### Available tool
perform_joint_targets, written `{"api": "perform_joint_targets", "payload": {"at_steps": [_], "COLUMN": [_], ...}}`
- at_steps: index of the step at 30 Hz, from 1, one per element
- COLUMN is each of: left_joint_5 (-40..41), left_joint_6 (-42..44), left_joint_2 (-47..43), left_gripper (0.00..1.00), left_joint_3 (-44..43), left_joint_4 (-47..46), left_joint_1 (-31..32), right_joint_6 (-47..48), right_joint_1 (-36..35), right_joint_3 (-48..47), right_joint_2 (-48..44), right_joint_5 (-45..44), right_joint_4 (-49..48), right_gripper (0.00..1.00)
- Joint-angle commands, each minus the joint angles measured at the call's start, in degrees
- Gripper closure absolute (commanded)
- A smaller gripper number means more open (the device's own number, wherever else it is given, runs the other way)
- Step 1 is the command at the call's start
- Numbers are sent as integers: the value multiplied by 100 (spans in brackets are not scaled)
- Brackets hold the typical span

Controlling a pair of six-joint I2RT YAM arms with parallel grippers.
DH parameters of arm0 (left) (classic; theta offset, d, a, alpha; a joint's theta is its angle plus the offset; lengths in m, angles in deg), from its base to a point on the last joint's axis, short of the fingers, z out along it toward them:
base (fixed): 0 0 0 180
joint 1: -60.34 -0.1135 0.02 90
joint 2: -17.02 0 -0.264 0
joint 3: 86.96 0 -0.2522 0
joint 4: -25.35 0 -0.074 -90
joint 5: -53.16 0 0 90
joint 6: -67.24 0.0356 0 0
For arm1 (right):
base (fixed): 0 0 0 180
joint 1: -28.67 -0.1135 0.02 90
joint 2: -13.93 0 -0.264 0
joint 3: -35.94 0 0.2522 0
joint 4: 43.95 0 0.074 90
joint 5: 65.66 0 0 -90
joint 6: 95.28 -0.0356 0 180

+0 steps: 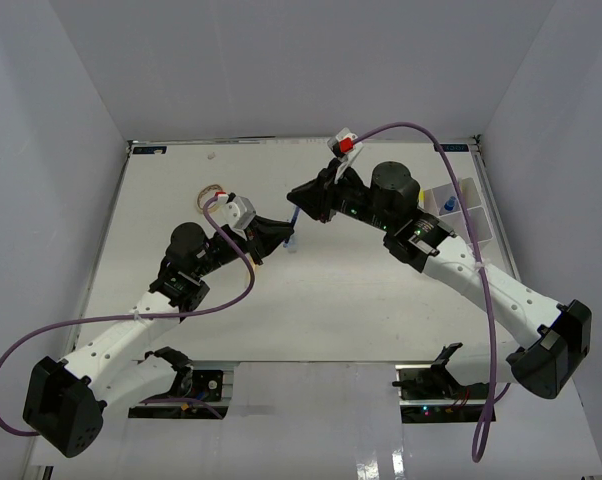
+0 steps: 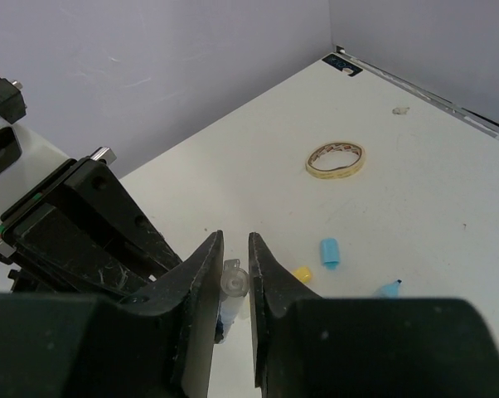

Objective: Sort the stationery into containers
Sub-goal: Close the pen cap on the pen.

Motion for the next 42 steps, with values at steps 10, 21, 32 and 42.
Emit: {"api": "perform_joint_targets", "payload": {"at_steps": [10,21,32,42], "left_joint_5": [-195,-168,104,280], "left_joint_6": [-64,-222,-126,-214], "left_joint_2": [-51,-262,-447,-403], "left_gripper": [100,100,100,100], "left_joint_3": [-290,-387,-729,-897], "left_joint_4": [-69,-157,-166,-420], "left_joint_1": [-2,-54,-98,-98], "right_joint_6": [51,8,16,25], "right_joint_1": [-10,-18,-45,-62], "right_joint_3": [-32,127,-40,-154], "right_joint_2": [16,227,464,605], "right_joint_5": [238,370,432,441], "right_joint_4": [-60,257,933,1268], "right_gripper": [92,92,92,92]}}
